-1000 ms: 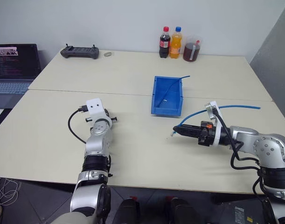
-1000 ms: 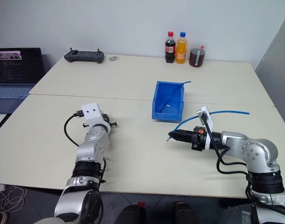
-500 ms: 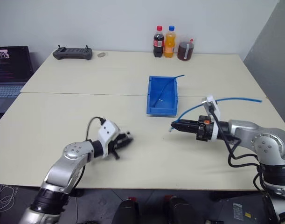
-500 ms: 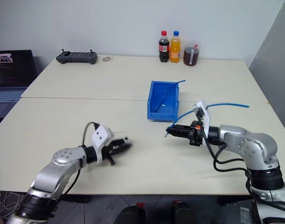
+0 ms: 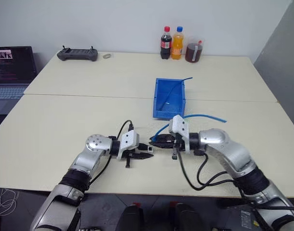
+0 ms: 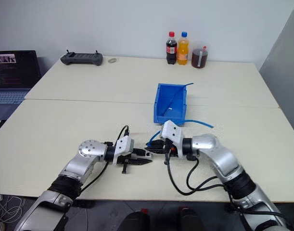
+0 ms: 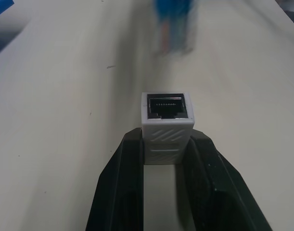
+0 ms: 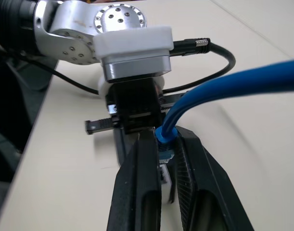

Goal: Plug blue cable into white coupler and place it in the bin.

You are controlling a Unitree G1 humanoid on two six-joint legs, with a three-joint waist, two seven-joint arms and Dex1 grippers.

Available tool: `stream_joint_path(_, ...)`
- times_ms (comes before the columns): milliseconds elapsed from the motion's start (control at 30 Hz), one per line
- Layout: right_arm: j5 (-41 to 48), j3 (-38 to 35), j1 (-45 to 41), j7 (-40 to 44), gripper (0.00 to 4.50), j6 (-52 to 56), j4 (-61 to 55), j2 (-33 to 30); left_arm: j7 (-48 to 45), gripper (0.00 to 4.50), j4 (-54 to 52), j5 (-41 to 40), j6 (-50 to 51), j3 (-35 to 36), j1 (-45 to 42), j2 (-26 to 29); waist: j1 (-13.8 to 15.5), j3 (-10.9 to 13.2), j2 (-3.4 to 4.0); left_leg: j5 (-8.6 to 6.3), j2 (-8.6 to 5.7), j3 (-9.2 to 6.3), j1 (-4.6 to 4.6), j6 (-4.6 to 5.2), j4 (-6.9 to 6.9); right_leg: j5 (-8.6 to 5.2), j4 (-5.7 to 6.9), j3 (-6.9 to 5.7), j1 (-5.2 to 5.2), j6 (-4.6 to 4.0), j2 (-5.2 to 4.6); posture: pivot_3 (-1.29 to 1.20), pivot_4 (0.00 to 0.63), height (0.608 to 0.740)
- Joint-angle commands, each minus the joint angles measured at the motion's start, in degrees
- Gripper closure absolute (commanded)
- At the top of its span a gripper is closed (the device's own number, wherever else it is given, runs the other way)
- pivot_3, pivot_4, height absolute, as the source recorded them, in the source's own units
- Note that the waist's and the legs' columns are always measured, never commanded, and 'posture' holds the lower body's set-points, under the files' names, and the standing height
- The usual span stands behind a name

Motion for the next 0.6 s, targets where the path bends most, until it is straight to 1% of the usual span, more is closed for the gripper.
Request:
stream_joint_path(33, -2.37, -0.92, 0.39, 1.11, 4.34, -5.25, 2.43, 1.36, -1.57, 3.7, -0.55, 0.74, -0.11, -0.51, 1.83, -0.3, 0.0, -0.01, -0.01, 0.0, 0.0, 0.0, 0.02, 0.0, 0.01, 0.0, 0.0, 0.0, 0.02, 0.0, 0.0, 0.0, 0.15, 0.74)
stream_joint_path(267, -3.72, -0.77, 0.96, 3.85, 4.34, -6.74, 3.52, 2.07, -1.73, 3.7, -4.5, 0.23, 2.27, 0.12, 4.27, 0.08, -0.2, -0.02, 0.0, 0.0, 0.04, -0.02, 0.04, 0.0, -0.03, 0.0, 0.0, 0.0, 0.02, -0.01, -0.01, 0.0, 0.15, 0.74)
stream_joint_path(400, -2.85, -0.87, 1.19, 6.14, 4.34, -5.0, 2.17, 1.61, -1.63, 3.7, -5.47, 0.22, 3.14, 0.55, 5.05, 0.62, -0.28, -0.02, 0.0, 0.0, 0.03, -0.02, 0.06, 0.0, -0.01, 0.0, 0.04, 0.0, 0.03, -0.01, -0.02, 0.0, 0.15, 0.74)
stream_joint_path(600, -0.94, -2.25, 1.17, 7.21, 4.34, -1.11, -0.95, 1.47, -1.54, 3.7, -6.15, 0.17, 3.87, 0.97, 5.62, 1.15, -0.44, -0.02, 0.0, 0.0, 0.04, -0.03, 0.06, 0.0, -0.02, 0.0, 0.04, -0.01, 0.04, -0.01, -0.02, 0.0, 0.15, 0.74)
